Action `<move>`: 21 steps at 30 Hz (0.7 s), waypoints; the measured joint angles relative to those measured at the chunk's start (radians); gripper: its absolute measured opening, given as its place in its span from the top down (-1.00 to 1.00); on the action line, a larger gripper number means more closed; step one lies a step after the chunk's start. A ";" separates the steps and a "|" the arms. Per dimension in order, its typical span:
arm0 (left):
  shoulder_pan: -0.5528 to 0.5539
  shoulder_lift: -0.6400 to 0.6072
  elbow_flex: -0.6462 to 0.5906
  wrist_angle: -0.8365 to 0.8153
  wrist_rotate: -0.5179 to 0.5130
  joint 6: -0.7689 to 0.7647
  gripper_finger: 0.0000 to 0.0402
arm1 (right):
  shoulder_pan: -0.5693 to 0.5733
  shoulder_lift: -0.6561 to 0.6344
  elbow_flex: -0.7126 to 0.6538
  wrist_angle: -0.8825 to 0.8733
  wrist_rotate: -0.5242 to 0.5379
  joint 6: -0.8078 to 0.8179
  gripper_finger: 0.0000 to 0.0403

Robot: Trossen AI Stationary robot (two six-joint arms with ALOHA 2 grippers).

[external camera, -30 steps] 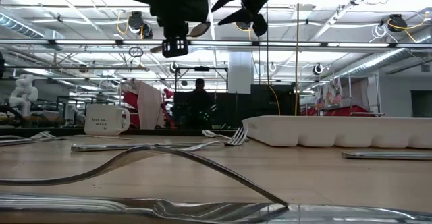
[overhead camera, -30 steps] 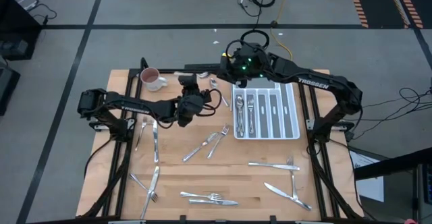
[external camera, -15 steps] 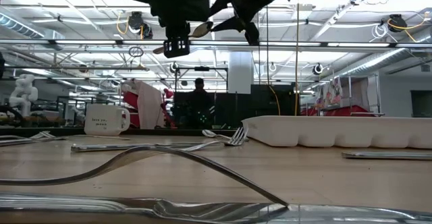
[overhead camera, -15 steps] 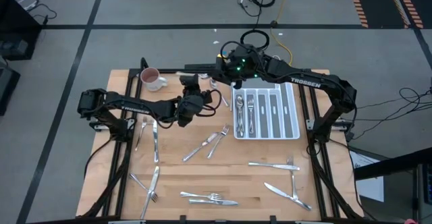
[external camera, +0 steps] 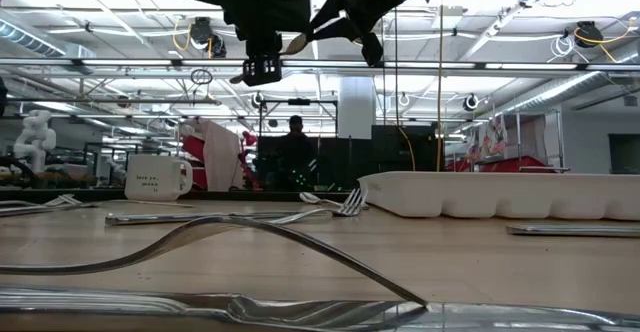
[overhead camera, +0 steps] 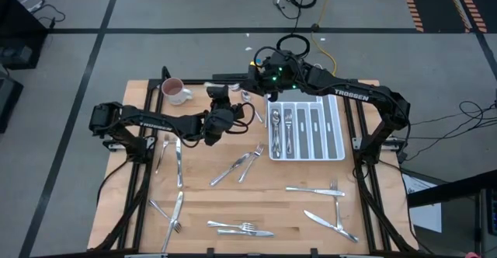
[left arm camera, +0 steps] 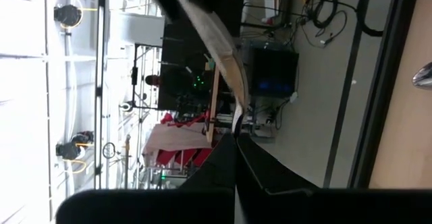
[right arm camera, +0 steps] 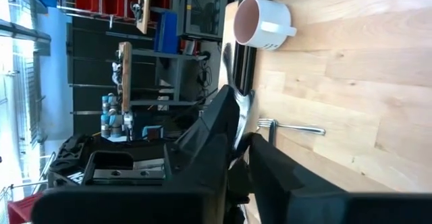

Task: Sort silverware
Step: Put the silver spoon into the silverware tray

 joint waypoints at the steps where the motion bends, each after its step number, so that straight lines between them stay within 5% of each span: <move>1: 0.000 0.000 0.000 0.000 -0.001 0.000 1.00 | 0.000 0.000 0.000 -0.002 0.001 -0.009 0.83; 11: -0.001 -0.001 0.000 0.001 -0.002 -0.001 0.98 | -0.001 0.001 0.000 -0.013 -0.001 -0.075 0.99; 21: -0.002 -0.001 0.001 0.002 0.065 0.033 0.68 | 0.000 0.001 0.000 -0.004 -0.022 -0.096 1.00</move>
